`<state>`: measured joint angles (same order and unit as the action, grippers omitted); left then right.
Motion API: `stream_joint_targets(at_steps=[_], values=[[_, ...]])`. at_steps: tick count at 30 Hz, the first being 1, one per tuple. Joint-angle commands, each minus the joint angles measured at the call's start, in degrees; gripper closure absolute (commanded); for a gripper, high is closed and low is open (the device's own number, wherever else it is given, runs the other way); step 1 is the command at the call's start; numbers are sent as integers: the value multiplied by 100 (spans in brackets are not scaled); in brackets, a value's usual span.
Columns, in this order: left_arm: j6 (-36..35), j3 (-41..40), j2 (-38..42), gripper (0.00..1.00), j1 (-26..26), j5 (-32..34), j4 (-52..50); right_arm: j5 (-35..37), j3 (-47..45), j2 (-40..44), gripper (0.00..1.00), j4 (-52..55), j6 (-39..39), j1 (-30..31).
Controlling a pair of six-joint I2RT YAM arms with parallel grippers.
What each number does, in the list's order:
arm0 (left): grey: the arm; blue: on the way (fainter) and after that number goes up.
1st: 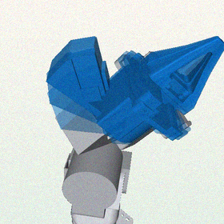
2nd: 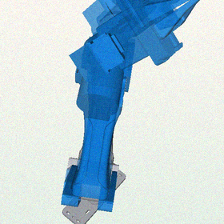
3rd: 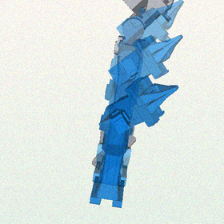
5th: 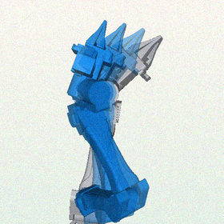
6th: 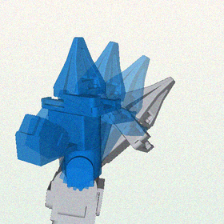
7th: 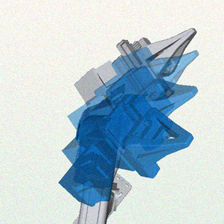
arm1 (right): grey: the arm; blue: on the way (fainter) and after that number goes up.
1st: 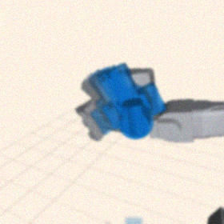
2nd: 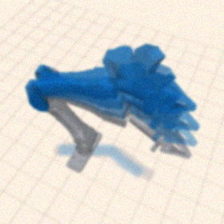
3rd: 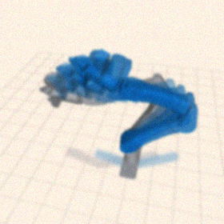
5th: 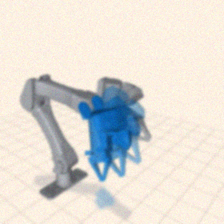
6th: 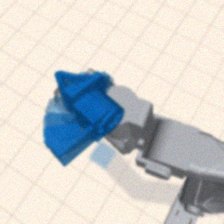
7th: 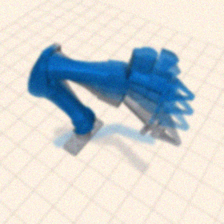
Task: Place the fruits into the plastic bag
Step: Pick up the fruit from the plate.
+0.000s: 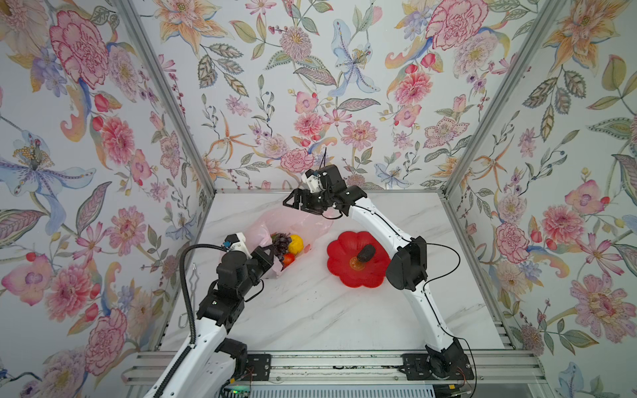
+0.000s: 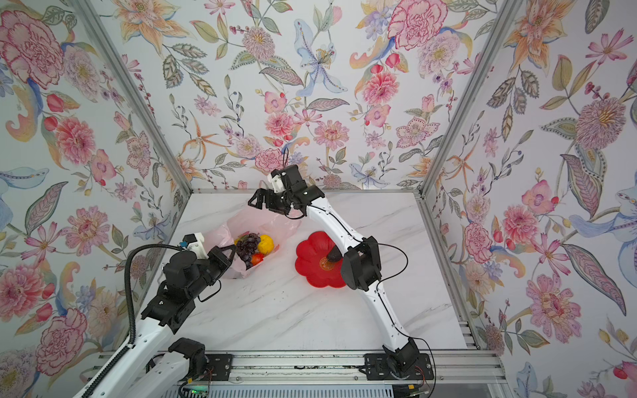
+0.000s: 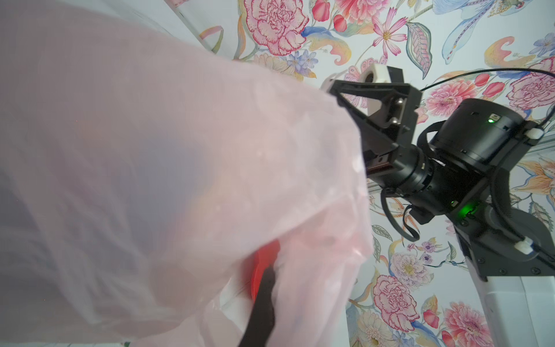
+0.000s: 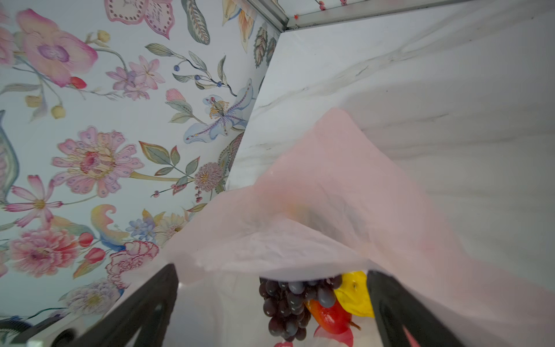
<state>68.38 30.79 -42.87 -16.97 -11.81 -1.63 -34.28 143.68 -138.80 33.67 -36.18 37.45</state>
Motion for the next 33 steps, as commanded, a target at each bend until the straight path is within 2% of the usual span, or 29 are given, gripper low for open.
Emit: stream_joint_targets(at_steps=[1,10,14,16,21,23,25,28,33], values=[[-170,284,-131,100,76,-172,152,-1027,-7,416,1,-95,-118,34],[-264,513,-555,100,75,-323,364,-2211,-987,1498,1,-378,-353,231],[-303,641,-773,100,76,-396,478,-2299,-1325,1930,1,-382,-346,271],[-333,708,-885,100,73,-426,519,-1947,-1553,2241,1,-381,-301,181],[-371,815,-1035,100,67,-488,569,-178,-2913,3455,1,-221,14,-518],[-382,815,-1048,100,79,-485,558,61,-3646,3861,1,-174,-100,-985],[-408,810,-1037,100,70,-487,535,-34,-4311,4130,1,-1,-183,-1470],[-435,768,-1013,100,78,-485,507,353,-5120,4433,1,844,192,-2046],[-387,623,-1005,100,72,-530,578,1326,-6066,4756,0,1805,875,-2248]])
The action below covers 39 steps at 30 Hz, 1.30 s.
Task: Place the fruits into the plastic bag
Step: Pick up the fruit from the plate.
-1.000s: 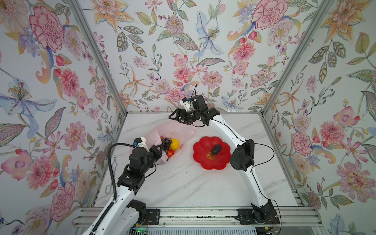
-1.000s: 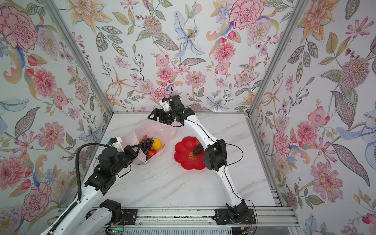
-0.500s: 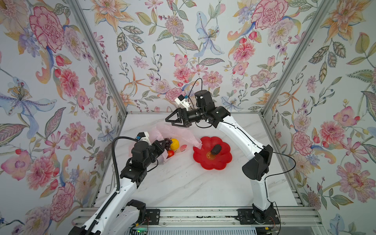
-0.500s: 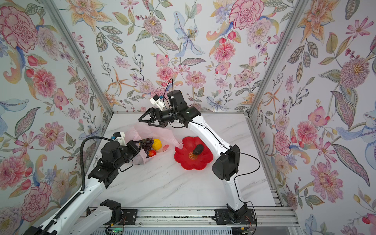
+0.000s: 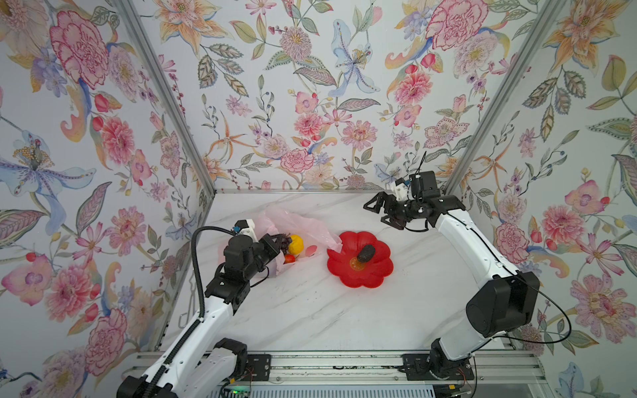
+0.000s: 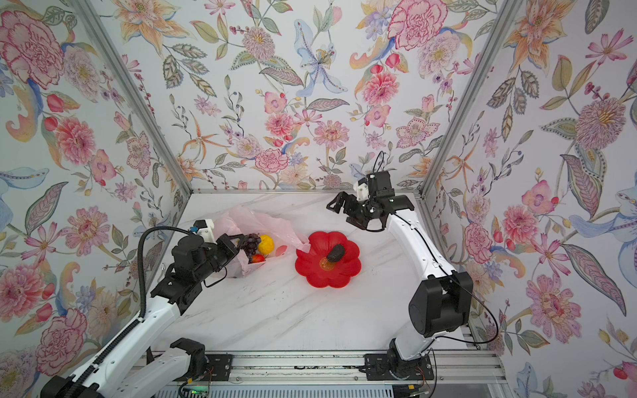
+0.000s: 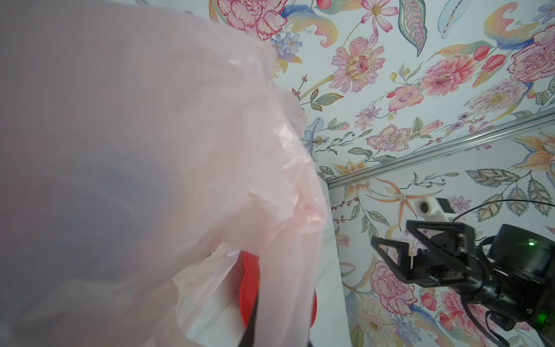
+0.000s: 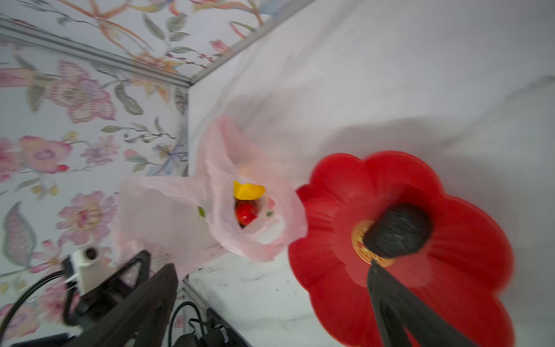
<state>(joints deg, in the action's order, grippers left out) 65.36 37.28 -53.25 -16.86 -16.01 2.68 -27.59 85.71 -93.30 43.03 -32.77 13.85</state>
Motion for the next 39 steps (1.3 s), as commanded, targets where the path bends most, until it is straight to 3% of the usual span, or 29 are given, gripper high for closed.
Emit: stream_joint_targets(at_steps=[1,9,20,25,30,39], values=[[-85,-38,5,100,60,-129,147,834,-372,201,0,965,601,161],[-113,-36,-61,100,63,-169,137,1907,-345,-424,4,1217,537,637],[-49,-220,279,100,65,-38,-52,2694,399,-1485,1,1081,-519,1141],[-30,-308,438,100,64,28,-155,2716,620,-1840,1,1024,-911,1147],[-50,-295,425,100,95,37,-173,2182,762,-2243,1,785,-678,1129],[-131,-230,283,100,165,-33,-169,2226,692,-2550,1,584,-766,1138]])
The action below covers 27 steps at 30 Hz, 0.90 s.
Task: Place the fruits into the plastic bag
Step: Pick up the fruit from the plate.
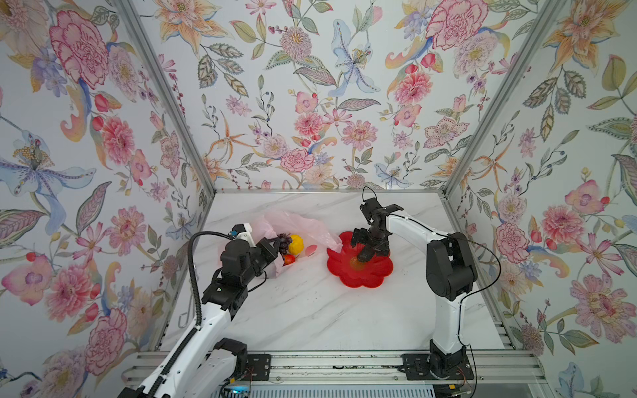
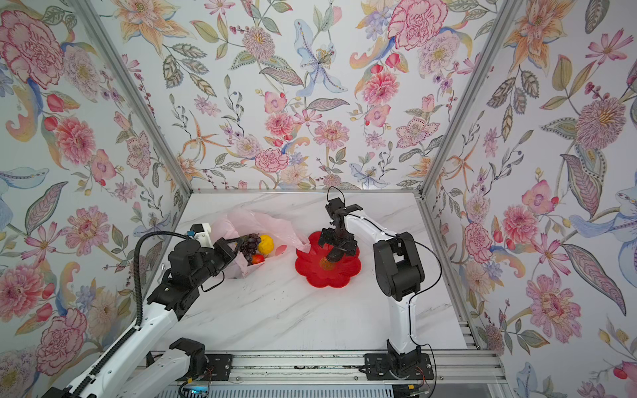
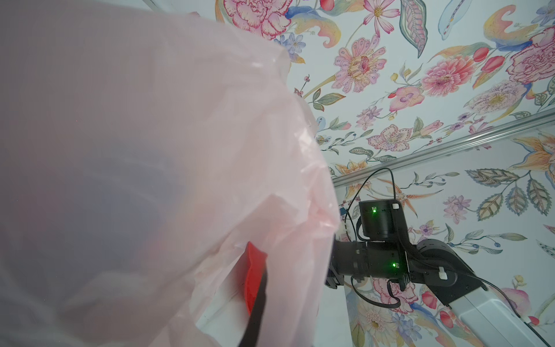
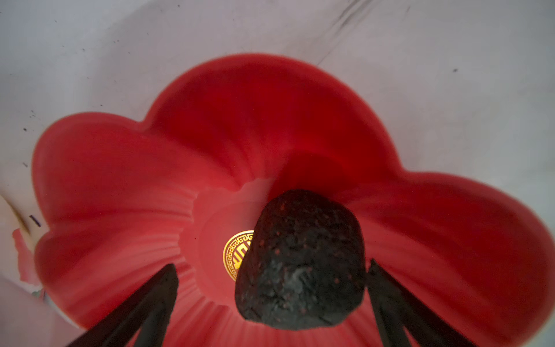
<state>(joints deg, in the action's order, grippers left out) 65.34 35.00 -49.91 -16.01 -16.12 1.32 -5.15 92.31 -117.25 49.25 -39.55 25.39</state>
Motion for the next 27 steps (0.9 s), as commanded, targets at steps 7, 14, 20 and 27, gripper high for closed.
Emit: stream_joint_targets(at_steps=[7,14,20,27], values=[[-118,-45,-97,100,115,-64,19,144,172,-349,12,-50,-36,-7],[-105,-36,-206,100,142,-91,135,181,252,-474,29,-50,94,-7],[-77,-44,-253,100,143,-106,180,250,256,-494,37,-54,209,-7],[-48,-41,-214,100,142,-91,173,281,217,-612,36,-50,342,-7]])
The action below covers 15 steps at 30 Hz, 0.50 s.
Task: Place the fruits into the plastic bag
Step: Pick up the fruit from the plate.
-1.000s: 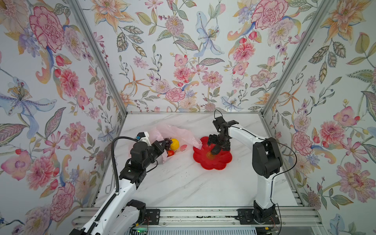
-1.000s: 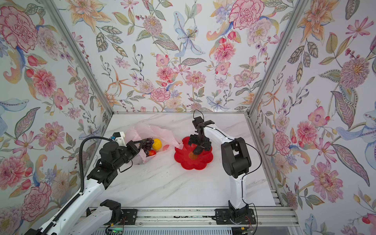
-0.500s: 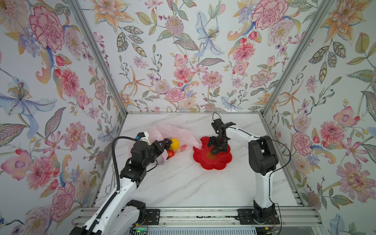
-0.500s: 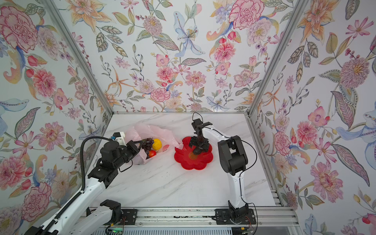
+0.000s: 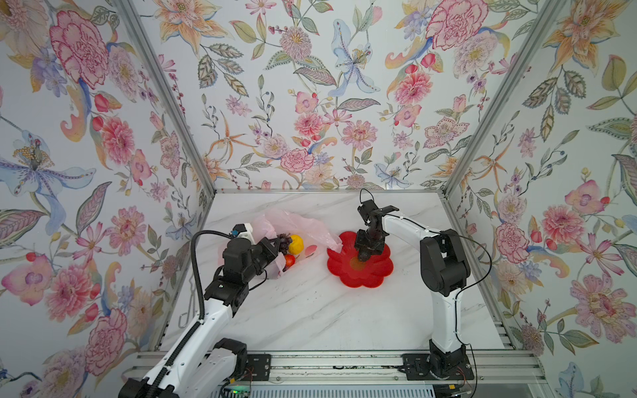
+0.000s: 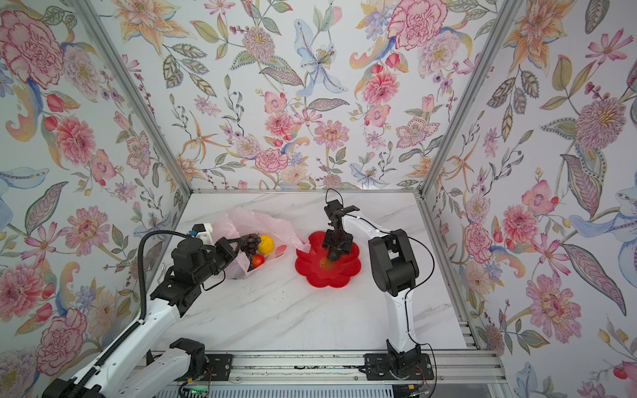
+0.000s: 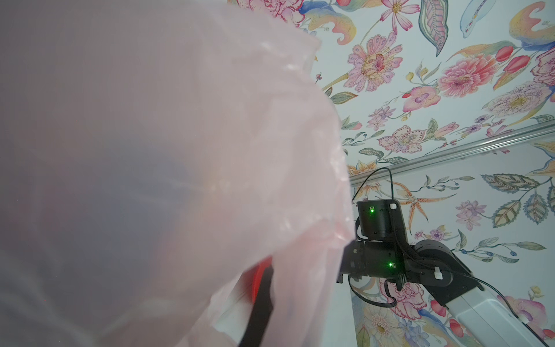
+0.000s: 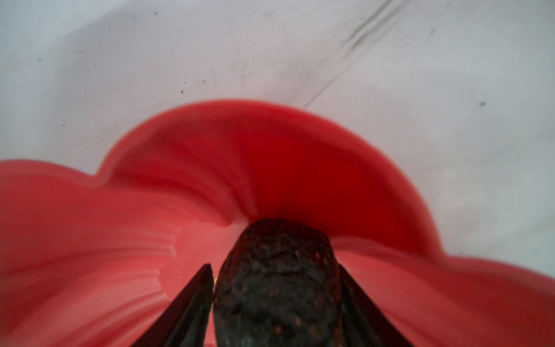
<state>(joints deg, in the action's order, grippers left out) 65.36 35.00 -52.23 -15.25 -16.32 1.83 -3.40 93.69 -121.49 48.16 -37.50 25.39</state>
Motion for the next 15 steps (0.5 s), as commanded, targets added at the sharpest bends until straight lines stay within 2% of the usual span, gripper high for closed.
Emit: stream_joint_targets(at_steps=[1,5,10,15], values=[[-46,-52,35,100,67,-68,112,103,79,-219,37,62,144,-7],[-16,-102,111,100,65,-38,74,120,114,-263,40,60,198,-7],[40,-150,156,100,66,-3,101,154,133,-172,52,61,299,-16],[41,-143,147,100,65,-16,114,107,62,189,55,12,355,-3]])
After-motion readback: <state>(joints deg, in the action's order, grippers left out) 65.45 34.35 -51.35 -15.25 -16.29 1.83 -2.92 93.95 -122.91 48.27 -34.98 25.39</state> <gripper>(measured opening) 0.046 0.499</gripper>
